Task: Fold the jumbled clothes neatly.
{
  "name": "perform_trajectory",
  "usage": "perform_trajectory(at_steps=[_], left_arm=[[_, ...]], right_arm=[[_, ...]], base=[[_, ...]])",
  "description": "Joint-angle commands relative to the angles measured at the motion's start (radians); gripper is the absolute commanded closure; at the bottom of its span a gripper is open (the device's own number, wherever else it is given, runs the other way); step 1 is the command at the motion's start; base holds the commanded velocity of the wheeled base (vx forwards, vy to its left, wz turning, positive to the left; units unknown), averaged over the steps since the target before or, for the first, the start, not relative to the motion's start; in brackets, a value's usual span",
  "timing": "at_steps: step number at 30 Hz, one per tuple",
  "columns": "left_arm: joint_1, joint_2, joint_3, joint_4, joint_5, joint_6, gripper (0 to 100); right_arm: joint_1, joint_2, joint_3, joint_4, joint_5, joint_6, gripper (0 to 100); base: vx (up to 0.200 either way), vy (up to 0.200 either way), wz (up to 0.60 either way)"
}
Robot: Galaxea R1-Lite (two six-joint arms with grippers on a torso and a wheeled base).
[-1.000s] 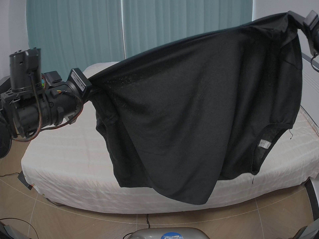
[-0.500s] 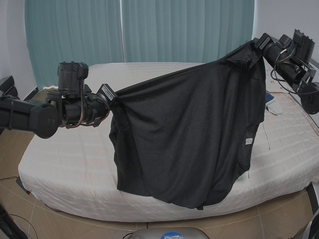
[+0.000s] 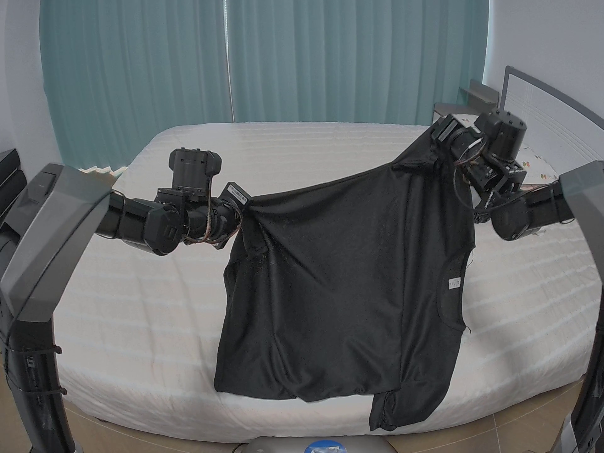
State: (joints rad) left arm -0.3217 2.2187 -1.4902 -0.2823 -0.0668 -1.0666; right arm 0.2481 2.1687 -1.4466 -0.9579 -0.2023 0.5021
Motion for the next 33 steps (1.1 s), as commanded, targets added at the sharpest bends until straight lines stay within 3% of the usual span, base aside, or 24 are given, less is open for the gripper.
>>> perform_trajectory(at_steps=[1,18,19,25,29,32,33], left_arm=[[0.003,0.116,-0.053,-0.005,0.001,-0.044,100],[0.012,0.271,-0.114,-0.005,0.019,-0.088,100],[0.012,0.274,-0.116,-0.005,0.019,-0.088,0],[0.015,0.308,-0.124,-0.005,0.021,-0.087,0],[0.016,0.326,-0.128,-0.012,0.067,-0.076,0],[0.027,0.381,-0.189,-0.026,0.209,-0.018,0],[0.029,0.386,-0.196,-0.023,0.217,-0.010,0]], right_arm=[[0.013,0.189,-0.011,-0.050,-0.005,-0.001,100],[0.014,0.470,-0.136,-0.076,-0.062,0.010,100],[0.014,0.473,-0.136,-0.076,-0.062,0.010,0],[0.000,0.530,-0.110,-0.073,-0.063,0.006,0],[-0.024,0.537,-0.057,-0.071,-0.063,-0.001,0],[-0.075,0.488,-0.021,-0.056,-0.055,0.003,0],[-0.079,0.484,-0.021,-0.056,-0.055,0.004,0]], base=[[0.000,0.000,0.00],[0.000,0.000,0.00],[0.000,0.000,0.00],[0.000,0.000,0.00],[0.000,0.000,0.00],[0.000,0.000,0.00],[0.000,0.000,0.00]])
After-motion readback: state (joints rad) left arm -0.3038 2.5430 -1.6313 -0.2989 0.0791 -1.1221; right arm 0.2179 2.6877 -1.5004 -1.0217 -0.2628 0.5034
